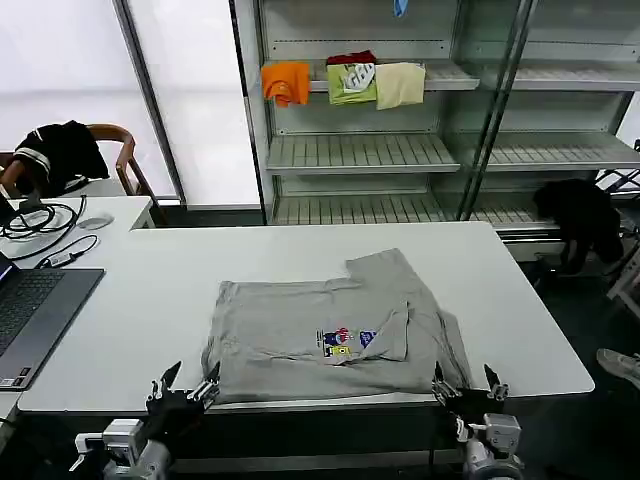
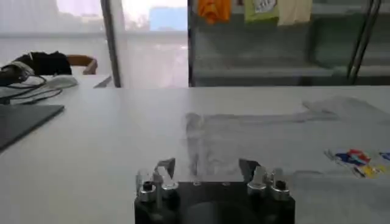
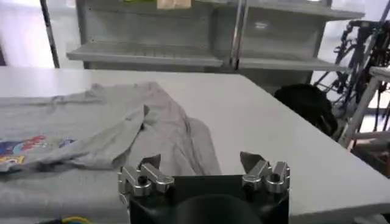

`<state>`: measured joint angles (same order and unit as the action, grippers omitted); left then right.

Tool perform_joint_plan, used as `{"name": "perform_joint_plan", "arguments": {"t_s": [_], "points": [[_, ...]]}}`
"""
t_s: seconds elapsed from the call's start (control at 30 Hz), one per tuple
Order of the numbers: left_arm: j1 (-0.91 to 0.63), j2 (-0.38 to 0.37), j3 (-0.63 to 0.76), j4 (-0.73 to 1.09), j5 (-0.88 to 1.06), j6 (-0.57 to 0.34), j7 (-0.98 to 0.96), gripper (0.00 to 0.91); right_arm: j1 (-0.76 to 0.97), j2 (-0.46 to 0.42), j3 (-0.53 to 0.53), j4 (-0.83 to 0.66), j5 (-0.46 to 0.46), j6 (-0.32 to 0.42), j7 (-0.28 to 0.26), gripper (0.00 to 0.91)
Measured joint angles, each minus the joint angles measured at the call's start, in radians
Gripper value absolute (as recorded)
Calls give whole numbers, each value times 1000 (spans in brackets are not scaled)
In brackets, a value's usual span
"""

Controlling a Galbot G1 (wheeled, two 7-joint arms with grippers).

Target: Fold and organize the clothes.

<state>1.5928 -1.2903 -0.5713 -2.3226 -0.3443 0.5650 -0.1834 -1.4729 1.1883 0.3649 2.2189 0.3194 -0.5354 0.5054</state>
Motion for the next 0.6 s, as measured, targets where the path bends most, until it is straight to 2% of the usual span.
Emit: {"name": "perform_joint_plan", "arguments": {"t_s": [0.6], "points": [[-138,24,8,83,-39,12,-11,907,245,61,-59,-213,-67,-39,-60,907]]}}
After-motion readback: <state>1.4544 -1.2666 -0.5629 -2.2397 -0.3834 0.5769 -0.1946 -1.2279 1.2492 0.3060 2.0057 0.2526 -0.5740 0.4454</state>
